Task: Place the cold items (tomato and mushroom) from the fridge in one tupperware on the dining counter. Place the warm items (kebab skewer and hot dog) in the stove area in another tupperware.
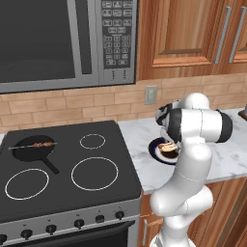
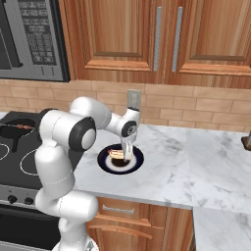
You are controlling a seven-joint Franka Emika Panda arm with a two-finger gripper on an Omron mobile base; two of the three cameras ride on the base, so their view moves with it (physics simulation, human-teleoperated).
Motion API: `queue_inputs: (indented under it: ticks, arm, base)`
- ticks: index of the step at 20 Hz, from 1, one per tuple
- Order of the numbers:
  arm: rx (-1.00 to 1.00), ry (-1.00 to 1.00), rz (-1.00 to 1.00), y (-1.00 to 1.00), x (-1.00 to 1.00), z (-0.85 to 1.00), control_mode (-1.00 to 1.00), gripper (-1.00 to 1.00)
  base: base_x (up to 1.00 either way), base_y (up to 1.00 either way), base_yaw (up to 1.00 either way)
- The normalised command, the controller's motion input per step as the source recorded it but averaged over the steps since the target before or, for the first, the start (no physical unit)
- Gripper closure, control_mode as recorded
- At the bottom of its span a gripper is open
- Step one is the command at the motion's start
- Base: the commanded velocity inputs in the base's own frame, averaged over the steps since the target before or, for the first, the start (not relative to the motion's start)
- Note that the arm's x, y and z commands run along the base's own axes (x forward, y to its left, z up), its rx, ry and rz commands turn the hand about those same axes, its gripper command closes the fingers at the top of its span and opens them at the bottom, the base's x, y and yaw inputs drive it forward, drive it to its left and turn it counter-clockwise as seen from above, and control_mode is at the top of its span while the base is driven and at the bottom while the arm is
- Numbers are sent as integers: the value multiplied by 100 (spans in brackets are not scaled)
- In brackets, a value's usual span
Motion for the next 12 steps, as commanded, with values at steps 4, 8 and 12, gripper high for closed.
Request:
queue_inputs:
  ticks: [4, 8, 12]
  arm:
    - [0, 0, 0, 14, 0, -4, -100, 100]
    - [0, 0, 0, 25, 0, -3, -100, 100]
    - [0, 0, 0, 27, -12, 0, -100, 100]
  base:
    - [0, 0, 0]
    - [0, 0, 0]
    - [0, 0, 0]
